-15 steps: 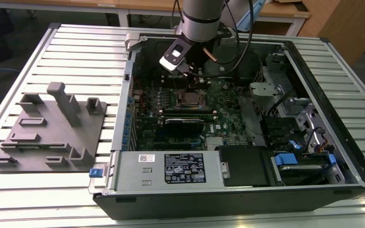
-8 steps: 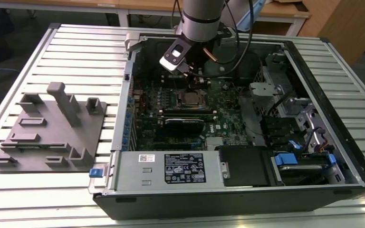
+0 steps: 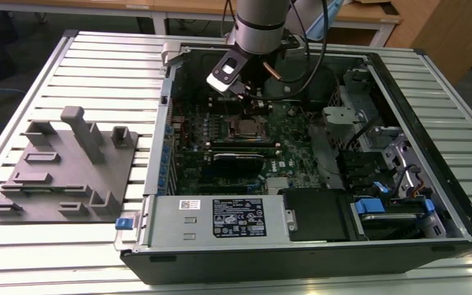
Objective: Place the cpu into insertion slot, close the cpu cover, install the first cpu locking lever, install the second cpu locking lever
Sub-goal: 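Close the cpu cover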
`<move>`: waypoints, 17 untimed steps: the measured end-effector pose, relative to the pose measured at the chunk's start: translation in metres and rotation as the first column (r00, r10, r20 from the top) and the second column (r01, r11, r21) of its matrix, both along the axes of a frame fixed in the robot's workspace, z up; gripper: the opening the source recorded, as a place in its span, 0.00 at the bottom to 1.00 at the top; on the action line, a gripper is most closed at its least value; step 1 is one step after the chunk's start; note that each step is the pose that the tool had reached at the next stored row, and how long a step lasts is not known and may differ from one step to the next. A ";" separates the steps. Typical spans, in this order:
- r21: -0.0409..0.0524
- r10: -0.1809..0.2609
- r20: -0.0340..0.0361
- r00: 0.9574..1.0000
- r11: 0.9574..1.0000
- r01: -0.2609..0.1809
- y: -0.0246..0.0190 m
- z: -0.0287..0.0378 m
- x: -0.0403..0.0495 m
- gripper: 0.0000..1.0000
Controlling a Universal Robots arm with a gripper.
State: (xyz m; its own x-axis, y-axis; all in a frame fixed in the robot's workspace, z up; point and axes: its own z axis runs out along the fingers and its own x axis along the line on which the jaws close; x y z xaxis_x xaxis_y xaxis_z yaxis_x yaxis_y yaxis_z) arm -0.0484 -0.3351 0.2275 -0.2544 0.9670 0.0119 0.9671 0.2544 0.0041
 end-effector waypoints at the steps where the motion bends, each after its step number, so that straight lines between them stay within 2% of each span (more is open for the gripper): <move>1: 0.000 0.000 0.000 1.000 1.000 0.000 0.0000 0.0000 0.0000 0.10; 8: 0.000 0.000 0.000 1.000 1.000 0.000 0.0000 0.0000 0.0000 0.10; 17: 0.000 0.021 0.000 1.000 1.000 -0.021 0.0000 0.0000 0.0000 0.10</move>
State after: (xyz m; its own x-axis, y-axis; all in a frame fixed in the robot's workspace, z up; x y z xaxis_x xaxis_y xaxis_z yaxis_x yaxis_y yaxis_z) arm -0.0484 -0.3351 0.2275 -0.2750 0.9614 0.0119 0.9615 0.2749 0.0042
